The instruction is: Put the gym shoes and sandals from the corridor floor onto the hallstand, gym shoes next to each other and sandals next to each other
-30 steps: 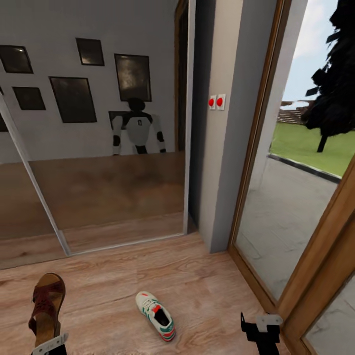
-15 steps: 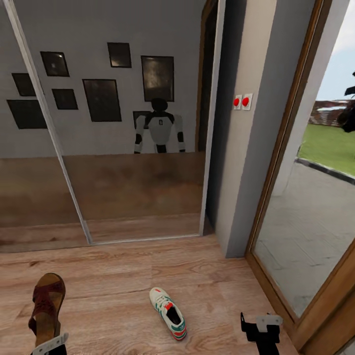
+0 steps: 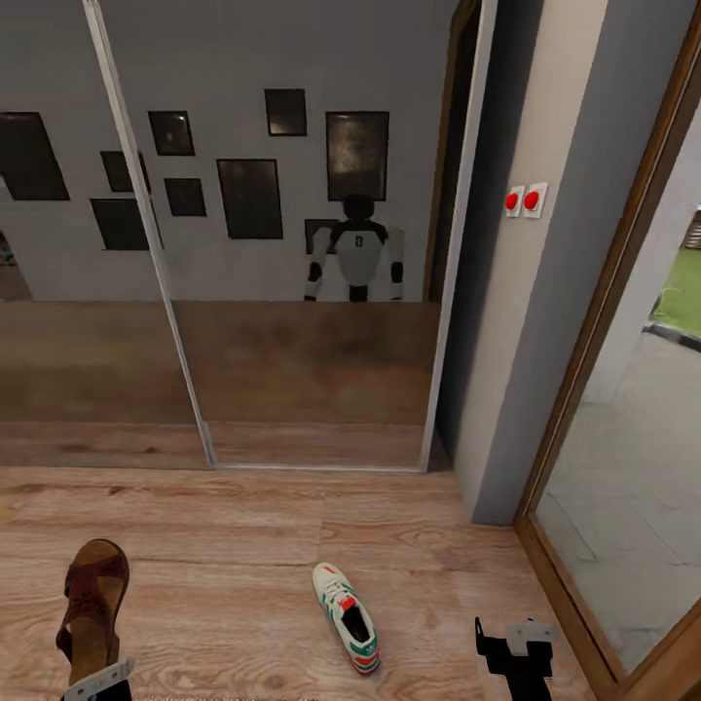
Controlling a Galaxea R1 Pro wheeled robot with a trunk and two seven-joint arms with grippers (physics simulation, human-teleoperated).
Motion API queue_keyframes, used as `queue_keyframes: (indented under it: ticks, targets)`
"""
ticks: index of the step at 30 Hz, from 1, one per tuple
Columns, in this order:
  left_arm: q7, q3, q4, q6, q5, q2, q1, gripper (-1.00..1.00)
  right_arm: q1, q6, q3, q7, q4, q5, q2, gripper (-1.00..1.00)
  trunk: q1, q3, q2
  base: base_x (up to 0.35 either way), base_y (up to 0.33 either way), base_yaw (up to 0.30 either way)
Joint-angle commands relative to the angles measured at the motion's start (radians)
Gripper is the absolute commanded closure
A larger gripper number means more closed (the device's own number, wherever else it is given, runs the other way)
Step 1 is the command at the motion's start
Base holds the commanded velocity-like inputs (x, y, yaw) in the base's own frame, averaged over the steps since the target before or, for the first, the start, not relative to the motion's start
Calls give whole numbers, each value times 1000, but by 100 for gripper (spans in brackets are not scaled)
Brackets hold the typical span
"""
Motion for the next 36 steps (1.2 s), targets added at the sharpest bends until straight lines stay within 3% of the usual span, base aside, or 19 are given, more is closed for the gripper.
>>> queue_keyframes:
  ticks: [1, 13, 36]
  targets:
    - [-10, 4, 1, -2, 5, 0, -1, 100, 0, 0, 8, -8, 0, 0, 0, -100, 0, -1, 0, 0, -265, 278]
    - [-9, 4, 1, -2, 5, 0, -1, 100, 0, 0, 8, -7, 1, 0, 0, -100, 0, -1, 0, 0, -238, 278]
    - [-9, 4, 3, -2, 5, 0, -1, 100, 0, 0, 8, -5, 0, 0, 0, -100, 0, -16, 0, 0, -6, 256]
